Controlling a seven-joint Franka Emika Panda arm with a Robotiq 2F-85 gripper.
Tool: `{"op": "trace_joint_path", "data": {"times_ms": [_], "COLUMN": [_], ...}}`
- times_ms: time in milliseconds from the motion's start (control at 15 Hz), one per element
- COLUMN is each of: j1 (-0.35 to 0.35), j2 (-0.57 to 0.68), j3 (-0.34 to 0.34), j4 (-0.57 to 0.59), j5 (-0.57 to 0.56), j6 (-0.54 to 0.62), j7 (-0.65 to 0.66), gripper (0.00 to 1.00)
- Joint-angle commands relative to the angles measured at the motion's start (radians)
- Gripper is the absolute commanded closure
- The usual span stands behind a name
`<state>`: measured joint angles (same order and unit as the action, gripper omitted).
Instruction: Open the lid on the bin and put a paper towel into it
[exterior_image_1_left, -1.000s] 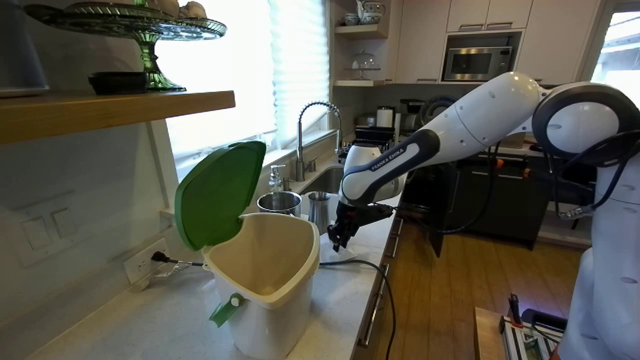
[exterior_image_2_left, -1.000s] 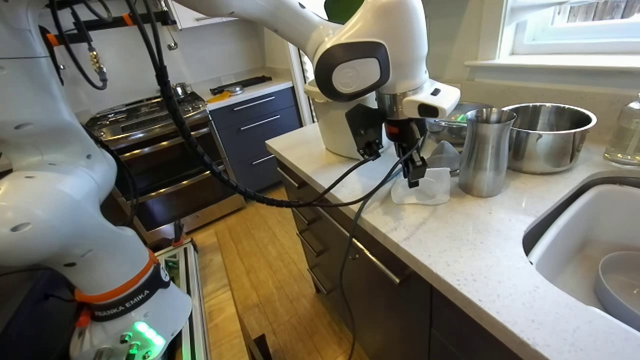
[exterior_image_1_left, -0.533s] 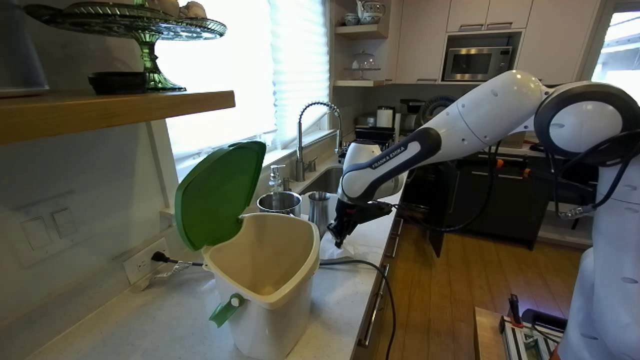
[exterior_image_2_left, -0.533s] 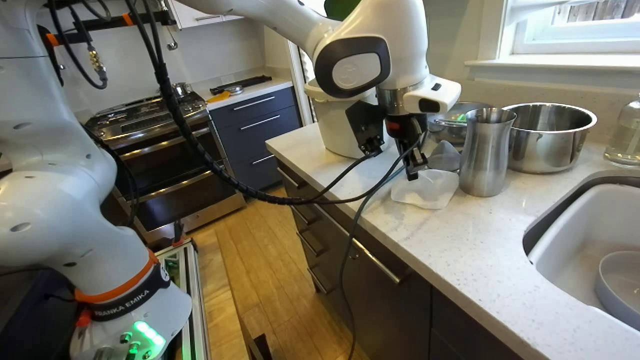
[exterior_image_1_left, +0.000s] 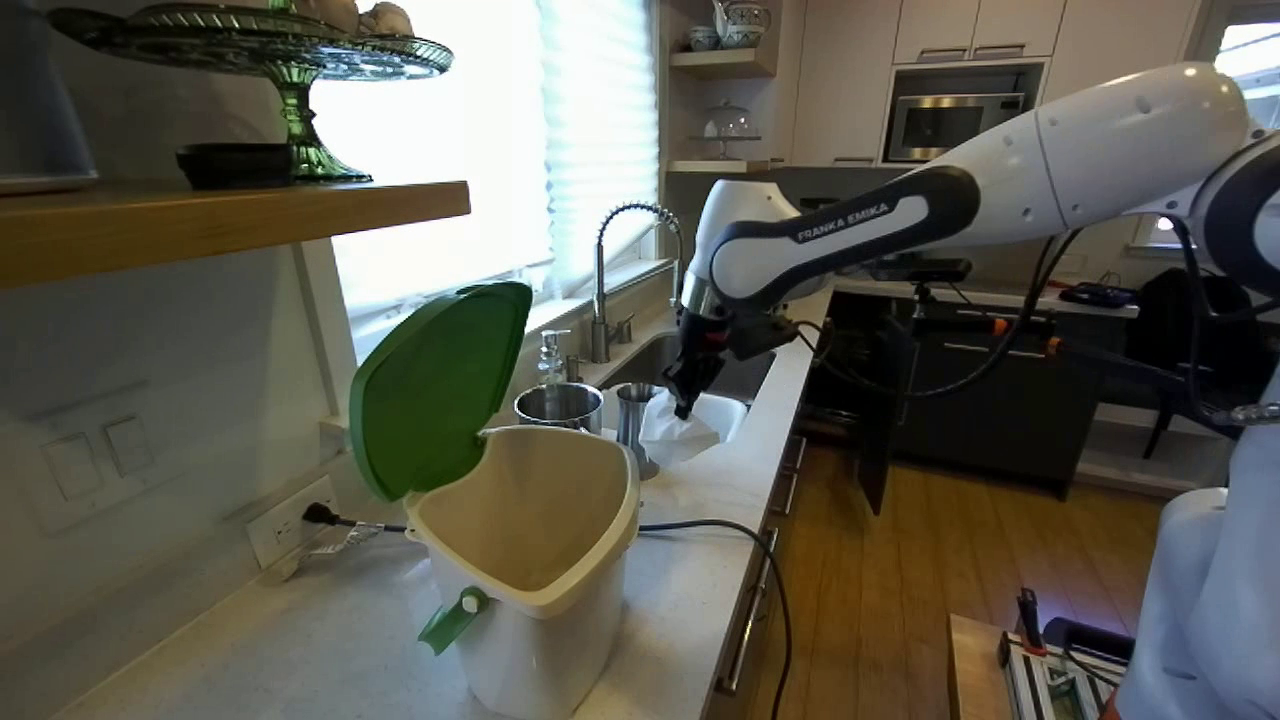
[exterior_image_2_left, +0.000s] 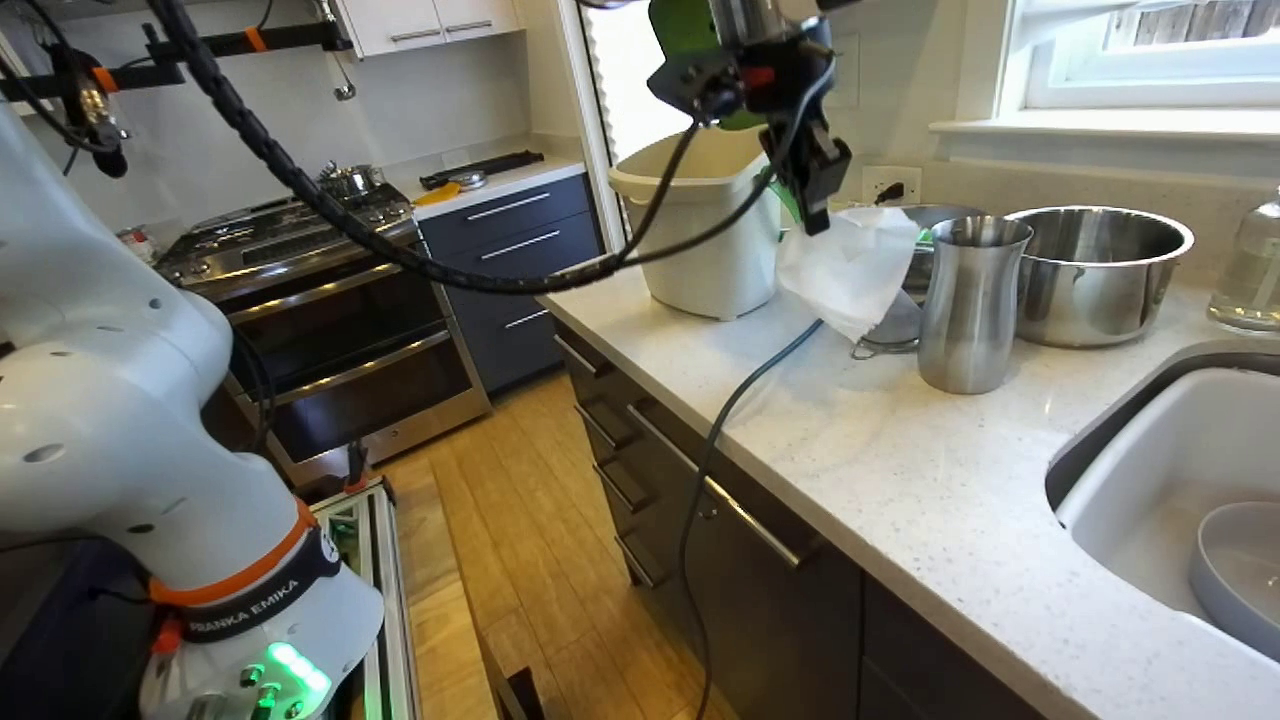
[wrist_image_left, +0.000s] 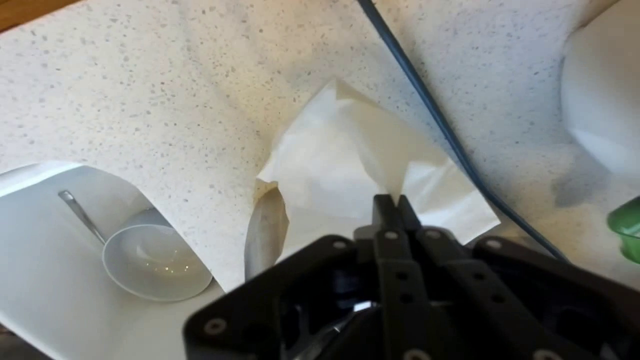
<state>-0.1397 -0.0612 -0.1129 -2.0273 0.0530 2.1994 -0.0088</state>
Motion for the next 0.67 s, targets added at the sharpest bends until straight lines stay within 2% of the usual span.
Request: {"op": "trace_joint_path", "data": {"times_ms": [0, 333, 600], "j1": [0.028, 0.105, 0.191], "j2": [-0.106, -0.184, -0.202], "j3": [0.019, 0.065, 0.108], "j4": [0.032, 0.088, 0.091], "j5": [-0.035, 0.027, 0.089], "j6": [-0.139, -0.263, -0.249], "j7": [-0.006, -0.111, -0.221], "gripper": [1.0, 1.0, 1.0]}}
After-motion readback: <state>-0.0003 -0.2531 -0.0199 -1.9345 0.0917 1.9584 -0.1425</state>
